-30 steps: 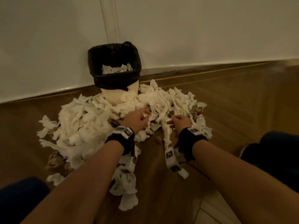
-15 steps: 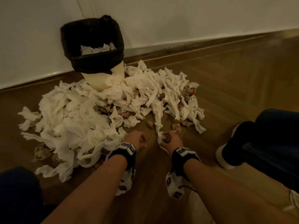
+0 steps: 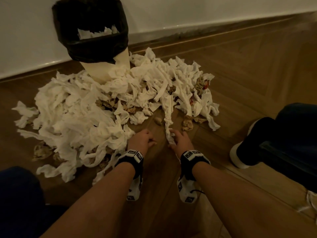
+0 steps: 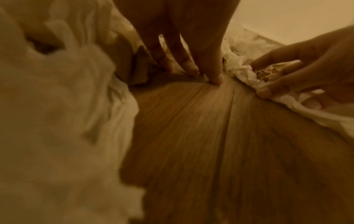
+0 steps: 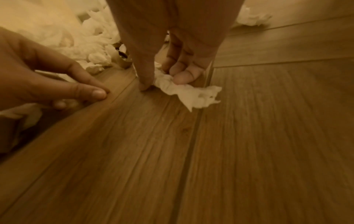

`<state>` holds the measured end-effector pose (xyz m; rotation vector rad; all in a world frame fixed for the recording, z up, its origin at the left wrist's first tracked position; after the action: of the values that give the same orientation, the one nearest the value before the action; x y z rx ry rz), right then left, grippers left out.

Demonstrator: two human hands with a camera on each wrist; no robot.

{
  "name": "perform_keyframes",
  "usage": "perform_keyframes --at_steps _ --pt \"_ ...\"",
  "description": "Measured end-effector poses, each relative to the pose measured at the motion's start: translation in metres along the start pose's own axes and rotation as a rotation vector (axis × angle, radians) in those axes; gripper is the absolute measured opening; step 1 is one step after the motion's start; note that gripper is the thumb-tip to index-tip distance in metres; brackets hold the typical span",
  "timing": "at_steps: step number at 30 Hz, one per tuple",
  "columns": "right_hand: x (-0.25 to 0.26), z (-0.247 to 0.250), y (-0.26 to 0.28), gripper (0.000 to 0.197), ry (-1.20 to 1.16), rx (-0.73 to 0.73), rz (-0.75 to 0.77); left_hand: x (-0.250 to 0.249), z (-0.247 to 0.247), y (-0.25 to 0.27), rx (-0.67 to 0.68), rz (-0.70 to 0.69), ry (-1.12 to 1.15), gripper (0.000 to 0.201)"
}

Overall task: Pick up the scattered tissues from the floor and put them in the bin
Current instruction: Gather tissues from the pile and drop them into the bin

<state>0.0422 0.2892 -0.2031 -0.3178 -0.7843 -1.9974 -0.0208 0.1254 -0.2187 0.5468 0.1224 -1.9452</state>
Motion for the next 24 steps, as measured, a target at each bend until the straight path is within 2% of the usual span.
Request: perform_keyframes --at_steps 5,8,13,17,21,22,24 --pt "-0.001 -0.002 0.002 0.057 -0.008 -0.022 0.013 -0.002 -0.001 0.003 -0.067 -0.116 -0.118 0.025" --pt "-0.001 -0.004 0.003 0.053 -0.011 -0.022 0.009 -0.003 -0.002 0.000 -0.056 -0.153 -0.192 0.025" --pt "0.001 -0.007 0.003 0.028 0.052 -0.065 0.022 -0.007 -0.008 -0.003 0.028 -0.170 -0.271 0.023" --pt "0.000 0.001 -0.002 0.022 -0.016 -0.061 -0.050 -0.002 0.003 -0.013 0.009 -0.118 -0.169 0.021" --pt "-0.002 0.019 -0.007 0.018 -0.099 -0.241 -0.086 -0.003 0.029 -0.025 -0.186 -0.102 -0.072 0.018" --pt "0.000 0.024 -0.009 0.017 -0.105 -0.287 -0.072 -0.006 0.035 -0.028 -0.196 -0.119 -0.078 0.017" --pt "0.005 0.031 -0.015 0.014 -0.130 -0.337 -0.053 -0.014 0.041 -0.035 -0.129 -0.195 -0.135 0.016"
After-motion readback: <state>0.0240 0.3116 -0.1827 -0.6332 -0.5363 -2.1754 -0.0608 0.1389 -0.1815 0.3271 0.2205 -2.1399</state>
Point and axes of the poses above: each hand's wrist, its own y-axis away from the middle knuckle, its own z-axis out of the back of the hand, x = y × z, the point moved 2 cm from there along -y, towards the middle knuckle, and after that the axes turned 10 degrees about -x, right-handed, at the moved point
